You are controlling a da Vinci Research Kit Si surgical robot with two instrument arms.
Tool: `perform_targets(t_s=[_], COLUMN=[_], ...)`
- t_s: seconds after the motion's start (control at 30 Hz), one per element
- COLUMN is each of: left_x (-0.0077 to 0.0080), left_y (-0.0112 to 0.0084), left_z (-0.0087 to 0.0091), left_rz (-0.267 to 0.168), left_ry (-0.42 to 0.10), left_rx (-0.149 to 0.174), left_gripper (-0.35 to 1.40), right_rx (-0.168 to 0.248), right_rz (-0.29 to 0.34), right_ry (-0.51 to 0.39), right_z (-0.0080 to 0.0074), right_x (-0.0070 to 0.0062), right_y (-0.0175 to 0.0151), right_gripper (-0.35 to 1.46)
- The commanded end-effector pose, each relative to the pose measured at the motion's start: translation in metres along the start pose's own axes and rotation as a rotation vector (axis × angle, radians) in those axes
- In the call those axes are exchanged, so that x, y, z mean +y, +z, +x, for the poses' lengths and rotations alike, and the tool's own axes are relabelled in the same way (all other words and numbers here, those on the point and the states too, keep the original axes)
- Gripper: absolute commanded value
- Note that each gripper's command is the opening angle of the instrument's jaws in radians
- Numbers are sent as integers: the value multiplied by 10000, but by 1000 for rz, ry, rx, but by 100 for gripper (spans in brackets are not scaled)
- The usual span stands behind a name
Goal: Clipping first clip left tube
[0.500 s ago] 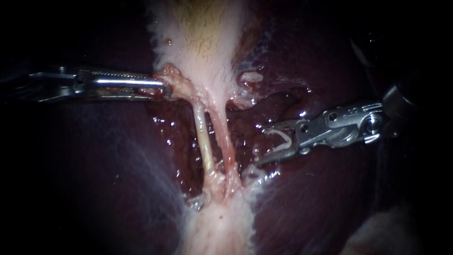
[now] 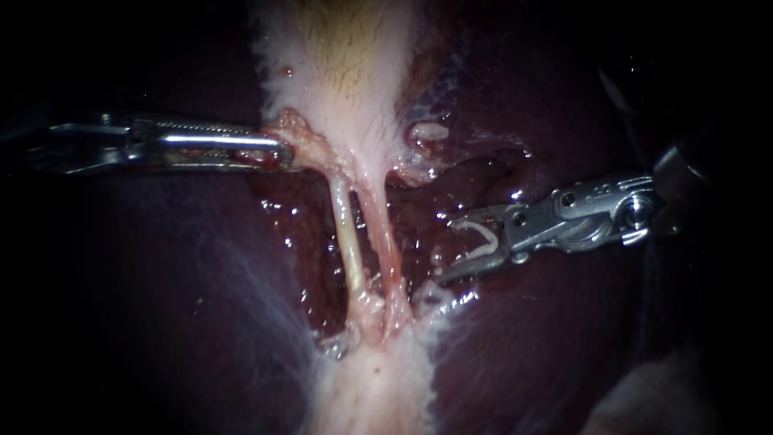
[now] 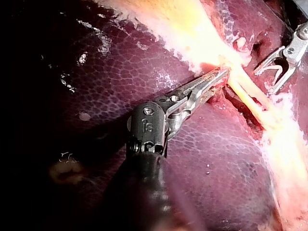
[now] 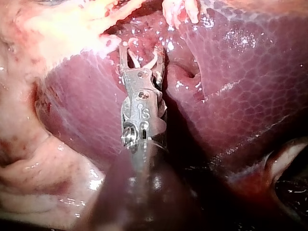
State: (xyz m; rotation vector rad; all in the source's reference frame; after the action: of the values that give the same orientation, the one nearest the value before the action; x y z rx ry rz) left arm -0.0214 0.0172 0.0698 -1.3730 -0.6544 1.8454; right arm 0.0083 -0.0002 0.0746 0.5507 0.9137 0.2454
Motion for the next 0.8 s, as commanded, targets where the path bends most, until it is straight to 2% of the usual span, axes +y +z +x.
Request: perform_targets(t_s=[0.03,0.8], left_x=[0,-1], left_y=[0,-2], left_z=[0,1], left_rz=[0,-1], left_ry=[0,0], left_rx=[0,0], left_gripper=[-35,-35], right_rx=[0,0], right_rz=[0,1], right_ry=[0,0], right_z=[0,0], right_x=[0,-1], right_y=[0,-1], right_gripper=[44,45])
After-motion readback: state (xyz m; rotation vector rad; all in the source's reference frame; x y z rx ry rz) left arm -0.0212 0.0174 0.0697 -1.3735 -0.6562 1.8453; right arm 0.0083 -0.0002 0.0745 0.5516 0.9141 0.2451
